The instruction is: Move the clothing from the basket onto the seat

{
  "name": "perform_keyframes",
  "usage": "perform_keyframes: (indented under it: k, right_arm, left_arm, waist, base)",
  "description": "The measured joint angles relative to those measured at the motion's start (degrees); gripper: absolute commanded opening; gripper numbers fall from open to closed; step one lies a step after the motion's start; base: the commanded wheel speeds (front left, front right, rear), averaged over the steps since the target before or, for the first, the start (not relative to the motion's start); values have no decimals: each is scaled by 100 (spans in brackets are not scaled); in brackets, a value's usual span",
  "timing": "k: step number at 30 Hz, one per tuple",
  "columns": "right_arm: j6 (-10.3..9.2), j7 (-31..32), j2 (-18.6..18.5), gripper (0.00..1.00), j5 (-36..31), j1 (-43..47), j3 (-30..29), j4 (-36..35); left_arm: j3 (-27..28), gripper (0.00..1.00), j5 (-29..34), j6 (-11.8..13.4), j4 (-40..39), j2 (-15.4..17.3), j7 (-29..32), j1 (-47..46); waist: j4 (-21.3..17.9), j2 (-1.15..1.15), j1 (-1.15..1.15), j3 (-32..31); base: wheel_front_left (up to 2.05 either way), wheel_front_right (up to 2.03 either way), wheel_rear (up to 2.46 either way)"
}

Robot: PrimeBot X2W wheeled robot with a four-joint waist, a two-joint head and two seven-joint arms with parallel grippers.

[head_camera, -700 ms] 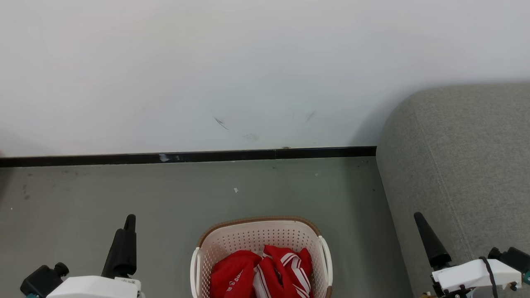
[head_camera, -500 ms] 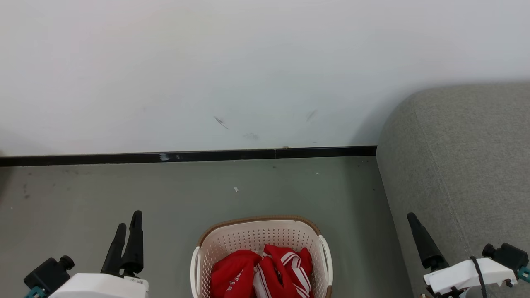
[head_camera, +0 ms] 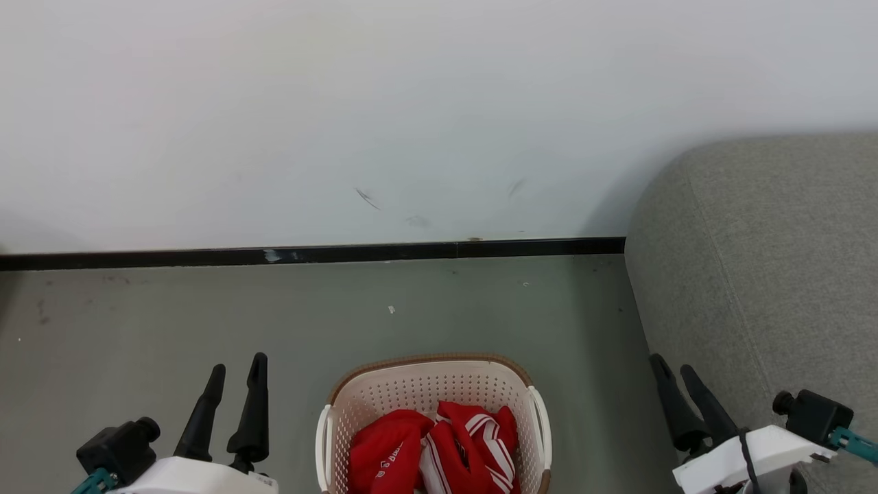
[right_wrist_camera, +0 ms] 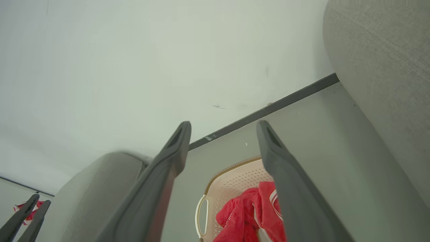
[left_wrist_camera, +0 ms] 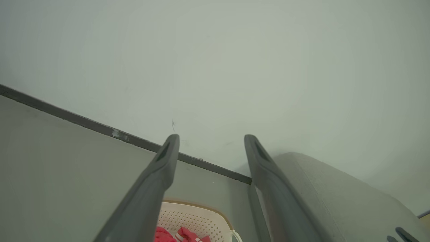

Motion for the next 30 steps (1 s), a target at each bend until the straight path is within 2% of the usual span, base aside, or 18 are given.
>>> perform_keyframes:
  k: [10,30]
  right_arm:
    - [4,-151,103,100,-1138,1,0,-5]
    - [5,-400,192,100,-3123,0,5,-11]
  left_arm:
    - [-169,100,998,201,-8,10,-215,22]
    - [-499,100,2544,468,30,34,-610,89]
  waist:
    - [8,0,-3,63]
    - [22,0,-5,140]
  base:
    - [0,0,0]
    - [0,0,0]
